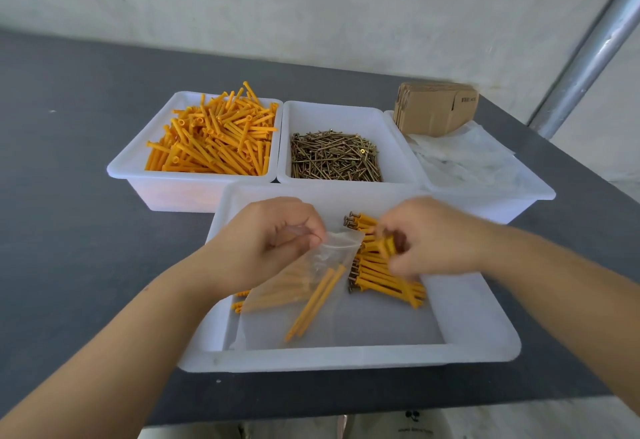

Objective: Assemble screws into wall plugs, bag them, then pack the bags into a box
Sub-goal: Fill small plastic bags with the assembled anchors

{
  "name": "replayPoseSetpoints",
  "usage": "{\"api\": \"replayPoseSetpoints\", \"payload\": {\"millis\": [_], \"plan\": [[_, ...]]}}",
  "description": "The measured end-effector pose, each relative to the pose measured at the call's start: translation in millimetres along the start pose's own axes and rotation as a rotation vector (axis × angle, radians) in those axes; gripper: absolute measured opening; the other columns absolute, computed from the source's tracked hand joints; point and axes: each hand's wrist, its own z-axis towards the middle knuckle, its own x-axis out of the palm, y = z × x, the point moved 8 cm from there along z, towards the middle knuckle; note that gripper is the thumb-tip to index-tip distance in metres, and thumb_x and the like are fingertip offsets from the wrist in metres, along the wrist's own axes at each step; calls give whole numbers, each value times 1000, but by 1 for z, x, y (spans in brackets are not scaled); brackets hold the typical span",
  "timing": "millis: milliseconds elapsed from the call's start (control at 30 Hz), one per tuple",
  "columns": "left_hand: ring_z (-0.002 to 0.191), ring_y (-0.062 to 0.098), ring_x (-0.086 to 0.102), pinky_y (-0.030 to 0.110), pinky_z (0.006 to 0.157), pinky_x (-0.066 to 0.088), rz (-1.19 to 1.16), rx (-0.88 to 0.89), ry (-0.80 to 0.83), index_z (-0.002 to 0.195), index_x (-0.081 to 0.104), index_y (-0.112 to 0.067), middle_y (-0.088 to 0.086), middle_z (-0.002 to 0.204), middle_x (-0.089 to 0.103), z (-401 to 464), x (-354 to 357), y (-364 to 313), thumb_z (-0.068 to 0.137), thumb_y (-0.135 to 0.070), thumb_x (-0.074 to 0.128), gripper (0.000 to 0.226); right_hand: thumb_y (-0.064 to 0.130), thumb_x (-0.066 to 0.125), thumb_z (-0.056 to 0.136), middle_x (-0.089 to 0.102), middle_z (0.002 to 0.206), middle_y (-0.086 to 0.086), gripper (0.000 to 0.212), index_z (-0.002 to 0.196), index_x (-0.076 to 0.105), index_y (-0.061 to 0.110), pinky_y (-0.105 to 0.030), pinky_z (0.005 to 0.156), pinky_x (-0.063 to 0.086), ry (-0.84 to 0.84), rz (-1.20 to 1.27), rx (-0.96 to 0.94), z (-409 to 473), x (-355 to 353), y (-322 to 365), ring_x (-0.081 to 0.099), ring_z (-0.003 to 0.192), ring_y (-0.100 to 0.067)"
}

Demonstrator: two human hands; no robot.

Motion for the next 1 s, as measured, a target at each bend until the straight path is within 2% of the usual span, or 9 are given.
{"api": "replayPoseSetpoints", "payload": {"millis": [67,233,367,467,567,667,767,867,1000], "plan": [[87,22,64,49,76,52,-13,0,-2,94,70,-10,3,91,66,0,0,1,93,-4,63,9,7,66,79,73,67,-2,4,81,64,9,-27,53,52,-89,239,27,-5,-31,-14,71,66,-14],[91,28,63,51,79,51,-82,4,-16,96,67,-6,7,94,67,0,-1,1,95,-7,58,9,-5,66,86,73,74,-8,16,81,66,10,-21,48,50,-407,812,-83,-5,-87,-22,74,71,-22],[94,27,64,47,86,52,-154,-10,-23,96,66,-2,11,96,67,0,-1,1,94,-10,57,12,-6,66,87,73,78,-12,14,84,67,8,-23,50,51,-275,902,-155,20,-73,3,74,76,-26],[89,26,63,37,84,52,-195,-3,-32,95,64,1,12,93,67,0,-2,-2,94,-8,57,11,-3,68,87,73,80,-11,10,92,67,6,-24,51,51,-55,836,-166,38,-43,25,74,79,-24],[93,30,64,39,87,52,-205,2,-33,96,63,5,16,95,68,1,-2,-2,95,-4,56,11,5,72,86,73,78,-13,14,98,74,9,-19,47,45,77,633,-194,45,-26,40,67,66,-9],[93,30,62,44,87,51,-194,-6,-45,96,64,3,18,94,66,1,-3,0,95,-6,56,12,10,72,86,76,86,-9,14,98,77,15,-19,46,43,-51,602,-187,49,-43,33,59,62,-6],[94,31,63,48,87,50,-188,-12,-49,97,64,1,16,96,66,1,-4,1,95,-9,55,14,6,67,88,77,85,0,15,93,76,16,-17,48,45,-203,586,-142,48,-56,10,67,66,-6],[94,28,64,47,88,51,-183,-15,-66,95,65,0,14,95,67,1,-5,2,94,-9,55,14,10,73,82,72,79,11,15,89,76,23,-9,58,44,-221,130,-86,46,-40,-8,65,70,2],[95,25,65,45,89,51,-172,-27,-73,95,65,-1,11,95,68,2,-5,5,94,-11,55,14,23,73,81,68,91,12,21,101,72,26,-24,72,49,-84,-314,-44,47,3,-26,58,81,-5]]}}
